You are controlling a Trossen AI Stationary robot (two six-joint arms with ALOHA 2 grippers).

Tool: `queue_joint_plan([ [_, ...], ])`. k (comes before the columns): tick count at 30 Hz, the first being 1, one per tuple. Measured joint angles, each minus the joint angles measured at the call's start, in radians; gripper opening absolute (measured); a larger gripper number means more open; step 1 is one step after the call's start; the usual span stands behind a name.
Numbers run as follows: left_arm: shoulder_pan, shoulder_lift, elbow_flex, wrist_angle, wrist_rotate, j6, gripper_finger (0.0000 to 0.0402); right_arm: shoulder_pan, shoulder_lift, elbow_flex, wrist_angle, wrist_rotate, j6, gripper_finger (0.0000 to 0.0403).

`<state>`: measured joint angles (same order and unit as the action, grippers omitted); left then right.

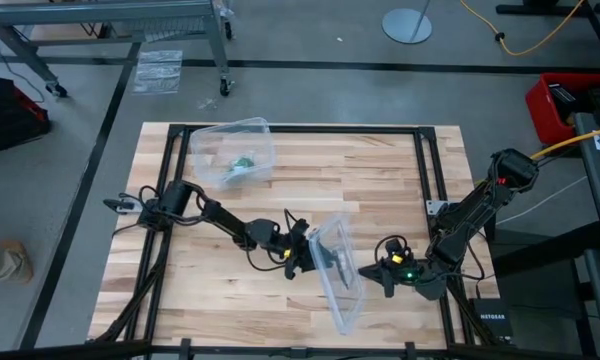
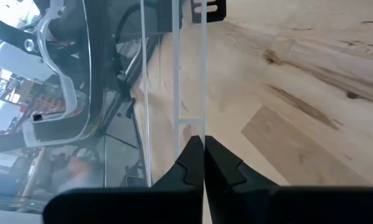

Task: Roll bandage
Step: Close the transparent bin with the transparent bin cover

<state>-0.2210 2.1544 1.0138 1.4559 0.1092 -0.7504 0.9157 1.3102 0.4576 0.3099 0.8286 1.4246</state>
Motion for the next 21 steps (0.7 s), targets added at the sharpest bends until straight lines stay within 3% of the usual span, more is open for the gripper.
queue_joint_plan([
  [4, 0.001, 0.0, 0.009, -0.002, 0.006, 0.042, 0.0137, 0.0, 0.0, 0.0, 0.0, 0.017, 0.0, 0.0],
  [10, -0.002, 0.0, 0.076, -0.019, 0.101, 0.148, 0.0137, 0.0, 0.0, 0.0, 0.0, 0.033, 0.0, 0.0],
  [21, -0.007, -0.001, 0.094, -0.148, 0.113, 0.148, 0.0137, 0.0, 0.0, 0.0, -0.005, 0.036, 0.003, 0.0],
])
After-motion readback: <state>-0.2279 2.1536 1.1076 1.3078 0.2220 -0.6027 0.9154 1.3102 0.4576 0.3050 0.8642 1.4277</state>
